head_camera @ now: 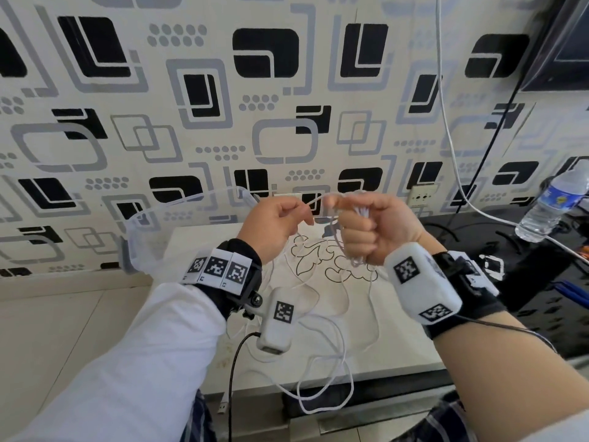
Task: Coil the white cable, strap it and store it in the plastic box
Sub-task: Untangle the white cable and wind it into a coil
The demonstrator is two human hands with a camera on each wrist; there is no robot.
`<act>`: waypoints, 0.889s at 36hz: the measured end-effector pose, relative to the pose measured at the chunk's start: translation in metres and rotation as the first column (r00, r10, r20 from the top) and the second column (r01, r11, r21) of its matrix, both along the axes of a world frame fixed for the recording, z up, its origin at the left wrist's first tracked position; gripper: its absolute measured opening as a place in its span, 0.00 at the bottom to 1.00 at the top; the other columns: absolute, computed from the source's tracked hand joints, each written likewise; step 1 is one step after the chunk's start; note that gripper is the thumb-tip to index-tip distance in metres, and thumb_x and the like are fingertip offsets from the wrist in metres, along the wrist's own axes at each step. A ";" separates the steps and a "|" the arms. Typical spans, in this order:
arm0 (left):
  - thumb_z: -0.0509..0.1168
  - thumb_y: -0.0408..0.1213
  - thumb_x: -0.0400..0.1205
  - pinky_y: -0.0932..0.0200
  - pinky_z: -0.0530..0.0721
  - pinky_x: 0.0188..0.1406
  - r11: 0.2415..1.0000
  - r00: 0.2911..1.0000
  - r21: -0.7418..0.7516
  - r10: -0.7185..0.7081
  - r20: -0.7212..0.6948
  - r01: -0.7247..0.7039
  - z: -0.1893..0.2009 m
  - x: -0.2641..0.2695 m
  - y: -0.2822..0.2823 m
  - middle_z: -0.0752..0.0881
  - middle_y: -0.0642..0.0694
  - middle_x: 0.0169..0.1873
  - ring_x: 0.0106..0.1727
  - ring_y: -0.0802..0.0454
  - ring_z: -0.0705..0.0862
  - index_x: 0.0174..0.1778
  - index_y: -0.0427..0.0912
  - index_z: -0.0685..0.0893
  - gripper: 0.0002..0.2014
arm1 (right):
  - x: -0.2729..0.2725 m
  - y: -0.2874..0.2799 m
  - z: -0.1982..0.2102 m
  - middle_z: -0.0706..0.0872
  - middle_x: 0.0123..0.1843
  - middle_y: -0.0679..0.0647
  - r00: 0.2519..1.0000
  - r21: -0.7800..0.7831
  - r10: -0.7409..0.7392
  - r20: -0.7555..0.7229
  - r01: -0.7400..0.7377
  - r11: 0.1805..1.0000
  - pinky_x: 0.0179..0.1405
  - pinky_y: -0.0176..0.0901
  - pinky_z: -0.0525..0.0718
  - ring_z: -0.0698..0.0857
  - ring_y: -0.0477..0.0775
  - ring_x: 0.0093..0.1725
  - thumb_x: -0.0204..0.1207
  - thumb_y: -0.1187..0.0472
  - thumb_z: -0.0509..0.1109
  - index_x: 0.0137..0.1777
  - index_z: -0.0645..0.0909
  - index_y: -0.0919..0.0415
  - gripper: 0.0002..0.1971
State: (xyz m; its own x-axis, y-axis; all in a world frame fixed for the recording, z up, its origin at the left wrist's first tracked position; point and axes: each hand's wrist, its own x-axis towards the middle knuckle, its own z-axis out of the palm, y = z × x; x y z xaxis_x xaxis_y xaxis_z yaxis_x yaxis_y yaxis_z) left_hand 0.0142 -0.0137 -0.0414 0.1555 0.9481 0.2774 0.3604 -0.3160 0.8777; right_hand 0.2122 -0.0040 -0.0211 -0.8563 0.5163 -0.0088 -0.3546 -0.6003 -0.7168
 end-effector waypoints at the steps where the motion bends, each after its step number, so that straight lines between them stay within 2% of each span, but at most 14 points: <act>1: 0.61 0.38 0.87 0.69 0.61 0.19 1.000 1.000 -0.005 -0.021 -0.020 0.021 0.000 0.001 -0.001 0.68 0.58 0.14 0.17 0.61 0.64 0.41 0.36 0.87 0.14 | 0.002 0.001 -0.001 0.57 0.21 0.45 0.998 -0.020 -0.045 -0.037 0.045 0.999 0.16 0.35 0.56 0.56 0.45 0.18 0.78 0.60 0.60 0.56 0.79 0.64 0.12; 4: 0.59 0.37 0.88 0.72 0.63 0.21 0.995 0.994 -0.040 -0.092 -0.058 0.090 0.000 0.002 -0.002 0.70 0.60 0.15 0.19 0.62 0.68 0.46 0.37 0.88 0.14 | 0.004 0.004 -0.003 0.57 0.20 0.44 0.976 -0.116 -0.162 -0.147 0.146 0.982 0.16 0.33 0.56 0.55 0.44 0.17 0.82 0.61 0.54 0.61 0.81 0.63 0.17; 6: 0.59 0.38 0.88 0.73 0.64 0.22 0.991 0.986 -0.064 -0.127 -0.111 0.121 0.000 0.005 -0.005 0.71 0.61 0.15 0.19 0.63 0.69 0.48 0.39 0.89 0.13 | 0.006 0.005 -0.004 0.56 0.20 0.44 0.931 -0.204 -0.297 -0.214 0.254 0.945 0.16 0.32 0.55 0.55 0.44 0.18 0.81 0.63 0.53 0.61 0.81 0.64 0.17; 9: 0.61 0.38 0.87 0.68 0.70 0.30 0.983 0.975 -0.079 -0.175 -0.134 0.166 0.001 0.011 -0.009 0.70 0.60 0.16 0.22 0.62 0.68 0.49 0.46 0.90 0.11 | 0.010 0.008 -0.007 0.57 0.18 0.45 0.822 -0.364 -0.512 -0.250 0.410 0.836 0.18 0.32 0.53 0.53 0.44 0.18 0.79 0.66 0.53 0.59 0.81 0.63 0.17; 12: 0.63 0.39 0.86 0.56 0.72 0.35 0.977 0.968 -0.094 -0.205 -0.148 0.192 0.000 0.018 -0.012 0.73 0.53 0.23 0.29 0.50 0.69 0.46 0.54 0.91 0.11 | 0.012 0.012 -0.009 0.60 0.16 0.47 0.709 -0.479 -0.671 -0.215 0.522 0.705 0.15 0.33 0.57 0.57 0.45 0.14 0.79 0.69 0.51 0.60 0.81 0.65 0.19; 15: 0.64 0.39 0.85 0.59 0.71 0.33 0.968 0.948 -0.107 -0.247 -0.201 0.229 0.000 0.023 -0.016 0.73 0.47 0.25 0.28 0.52 0.68 0.47 0.50 0.92 0.10 | 0.012 0.012 -0.007 0.60 0.17 0.47 0.594 -0.540 -0.785 -0.178 0.608 0.582 0.13 0.35 0.63 0.59 0.46 0.13 0.73 0.72 0.53 0.64 0.79 0.68 0.22; 17: 0.64 0.39 0.85 0.62 0.70 0.30 0.960 0.933 -0.116 -0.274 -0.235 0.253 -0.001 0.025 -0.019 0.74 0.53 0.22 0.25 0.57 0.68 0.48 0.48 0.92 0.10 | 0.014 0.013 -0.005 0.60 0.17 0.47 0.526 -0.563 -0.836 -0.156 0.648 0.513 0.13 0.35 0.65 0.60 0.46 0.13 0.73 0.72 0.52 0.64 0.77 0.71 0.22; 20: 0.63 0.38 0.86 0.70 0.71 0.29 0.949 0.911 -0.140 -0.310 -0.272 0.282 0.000 0.026 -0.020 0.76 0.62 0.19 0.23 0.62 0.69 0.49 0.47 0.92 0.10 | 0.019 0.014 0.000 0.70 0.20 0.49 0.436 -0.607 -0.891 -0.128 0.676 0.418 0.19 0.37 0.78 0.70 0.47 0.16 0.80 0.69 0.51 0.64 0.76 0.75 0.18; 22: 0.64 0.38 0.86 0.72 0.71 0.30 0.945 0.901 -0.154 -0.321 -0.292 0.287 0.001 0.026 -0.021 0.78 0.65 0.20 0.24 0.63 0.71 0.49 0.47 0.92 0.10 | 0.024 0.015 0.001 0.86 0.29 0.58 0.390 -0.634 -0.908 -0.155 0.666 0.394 0.35 0.48 0.88 0.85 0.54 0.25 0.83 0.68 0.50 0.57 0.79 0.75 0.17; 24: 0.65 0.38 0.85 0.75 0.72 0.33 0.947 0.891 -0.148 -0.320 -0.321 0.286 0.003 0.025 -0.023 0.83 0.69 0.26 0.29 0.66 0.78 0.49 0.48 0.92 0.09 | 0.028 0.016 0.000 0.91 0.46 0.66 0.405 -0.557 -0.903 -0.142 0.722 0.411 0.62 0.55 0.83 0.91 0.61 0.43 0.84 0.68 0.46 0.55 0.82 0.75 0.21; 26: 0.66 0.39 0.84 0.72 0.78 0.39 0.951 0.893 -0.129 -0.308 -0.329 0.281 0.006 0.023 -0.023 0.90 0.62 0.37 0.38 0.65 0.84 0.48 0.50 0.93 0.08 | 0.030 0.017 -0.004 0.90 0.56 0.61 0.440 -0.445 -0.896 -0.060 0.792 0.419 0.76 0.58 0.68 0.88 0.57 0.57 0.84 0.66 0.44 0.61 0.80 0.72 0.23; 29: 0.68 0.41 0.82 0.50 0.83 0.49 0.963 0.913 -0.084 -0.270 -0.305 0.256 0.007 0.021 -0.022 0.91 0.46 0.41 0.42 0.48 0.86 0.44 0.55 0.92 0.08 | 0.032 0.022 -0.010 0.90 0.59 0.55 0.484 -0.335 -0.875 0.024 0.828 0.449 0.75 0.74 0.60 0.83 0.59 0.67 0.85 0.64 0.45 0.77 0.65 0.61 0.21; 31: 0.67 0.45 0.79 0.40 0.84 0.49 0.968 0.927 -0.056 -0.251 -0.280 0.245 0.006 0.019 -0.021 0.90 0.39 0.40 0.43 0.36 0.84 0.43 0.58 0.91 0.07 | 0.030 0.023 -0.011 0.88 0.62 0.57 0.509 -0.264 -0.857 0.077 0.840 0.475 0.71 0.81 0.59 0.82 0.64 0.67 0.86 0.63 0.47 0.79 0.60 0.50 0.22; 32: 0.66 0.47 0.78 0.37 0.84 0.49 0.969 0.932 -0.044 -0.246 -0.265 0.243 0.006 0.019 -0.022 0.89 0.37 0.39 0.43 0.33 0.84 0.44 0.58 0.91 0.08 | 0.028 0.024 -0.012 0.87 0.64 0.58 0.526 -0.223 -0.844 0.109 0.840 0.495 0.70 0.83 0.60 0.82 0.66 0.67 0.87 0.62 0.47 0.78 0.60 0.46 0.21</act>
